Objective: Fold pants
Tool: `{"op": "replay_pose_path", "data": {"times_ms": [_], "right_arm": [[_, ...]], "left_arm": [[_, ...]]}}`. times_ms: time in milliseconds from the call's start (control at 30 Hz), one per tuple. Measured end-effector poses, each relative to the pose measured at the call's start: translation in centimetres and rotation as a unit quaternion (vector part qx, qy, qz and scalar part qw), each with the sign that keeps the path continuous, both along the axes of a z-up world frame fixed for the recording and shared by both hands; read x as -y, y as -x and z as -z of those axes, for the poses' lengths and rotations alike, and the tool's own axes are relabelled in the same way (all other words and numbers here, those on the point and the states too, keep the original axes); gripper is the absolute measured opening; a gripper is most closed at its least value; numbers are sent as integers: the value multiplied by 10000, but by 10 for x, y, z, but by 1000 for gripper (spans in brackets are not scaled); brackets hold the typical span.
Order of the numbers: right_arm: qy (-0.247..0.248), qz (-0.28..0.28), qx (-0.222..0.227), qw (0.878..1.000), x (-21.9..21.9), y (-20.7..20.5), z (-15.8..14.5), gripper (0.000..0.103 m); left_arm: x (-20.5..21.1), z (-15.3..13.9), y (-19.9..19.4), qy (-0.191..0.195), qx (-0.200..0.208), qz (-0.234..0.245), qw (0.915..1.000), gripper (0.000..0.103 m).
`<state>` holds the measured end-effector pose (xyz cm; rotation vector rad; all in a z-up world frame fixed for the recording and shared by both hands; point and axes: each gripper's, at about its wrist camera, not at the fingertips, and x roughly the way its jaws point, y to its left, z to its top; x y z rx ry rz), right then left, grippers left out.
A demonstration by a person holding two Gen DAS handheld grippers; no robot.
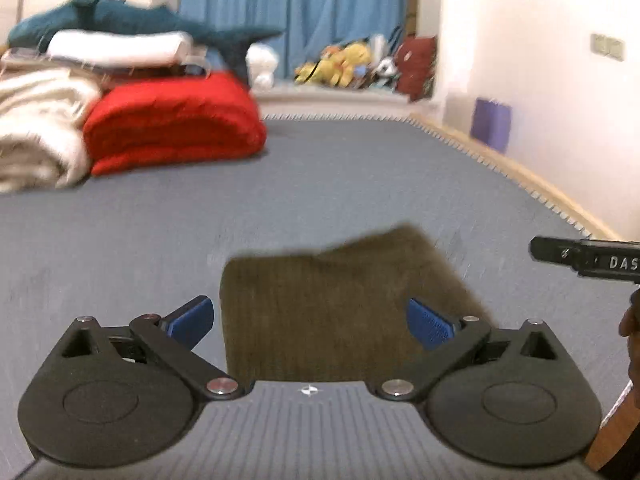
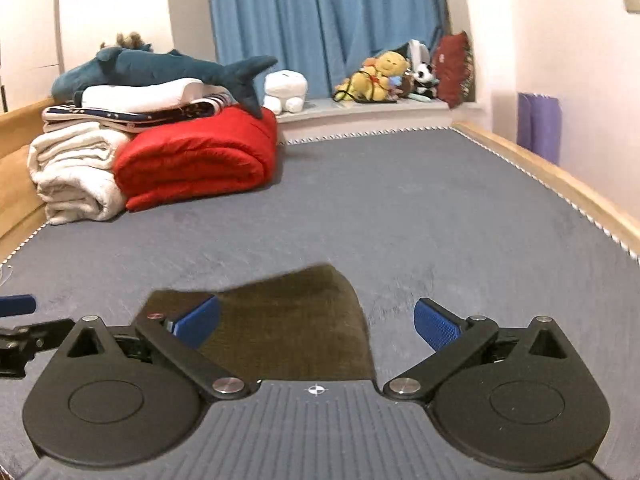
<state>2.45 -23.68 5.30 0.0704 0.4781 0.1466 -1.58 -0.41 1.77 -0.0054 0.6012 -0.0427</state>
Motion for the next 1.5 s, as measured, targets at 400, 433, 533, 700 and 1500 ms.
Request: {"op": "replay_pose_path", "data": {"times_ms": [400,433,533,700,1500], "right_arm": [[228,473,-956,9940,-5,-35,67,102],[268,461,-1018,9934,-8,-37,69,102],[281,344,-1133,9926,-14,-40,67,102],[555,-61,-1089,9925,-35,-38,66,102],[700,-268,-1126,9908,-45,-33,68,102]], "left_arm": [[-2,59,-28,-93,-1286,-685,9893,103],[-3,60,-28,-89,-1302,-712,9889,103],[-3,61,-34,-147,-1252,-720,9894,103],[-3,59,-37,-103,-1220,-711,9899,103],[-3,59,-32,11,-1258,-618,9901,103]]}}
